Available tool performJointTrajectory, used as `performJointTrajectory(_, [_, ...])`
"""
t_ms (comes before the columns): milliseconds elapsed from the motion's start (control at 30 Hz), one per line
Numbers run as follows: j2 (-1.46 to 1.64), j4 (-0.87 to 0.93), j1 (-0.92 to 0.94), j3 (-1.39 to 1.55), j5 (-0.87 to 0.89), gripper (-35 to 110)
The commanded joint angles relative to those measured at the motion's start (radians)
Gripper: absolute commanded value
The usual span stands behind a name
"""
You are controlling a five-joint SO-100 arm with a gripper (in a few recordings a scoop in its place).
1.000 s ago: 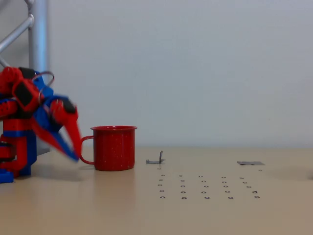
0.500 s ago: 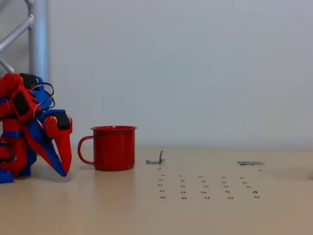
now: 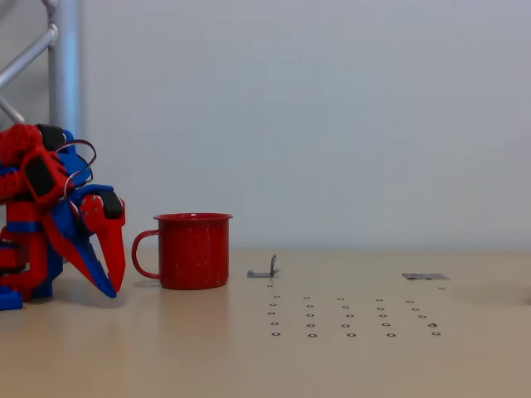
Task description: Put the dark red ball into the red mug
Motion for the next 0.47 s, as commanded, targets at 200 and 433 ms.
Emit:
performJointTrajectory(200, [0.072,-0.02,-0.015,0.02,-0.014,-2])
performJointTrajectory(433, [0.072,-0.02,-0.025,0.02,-0.023,-2])
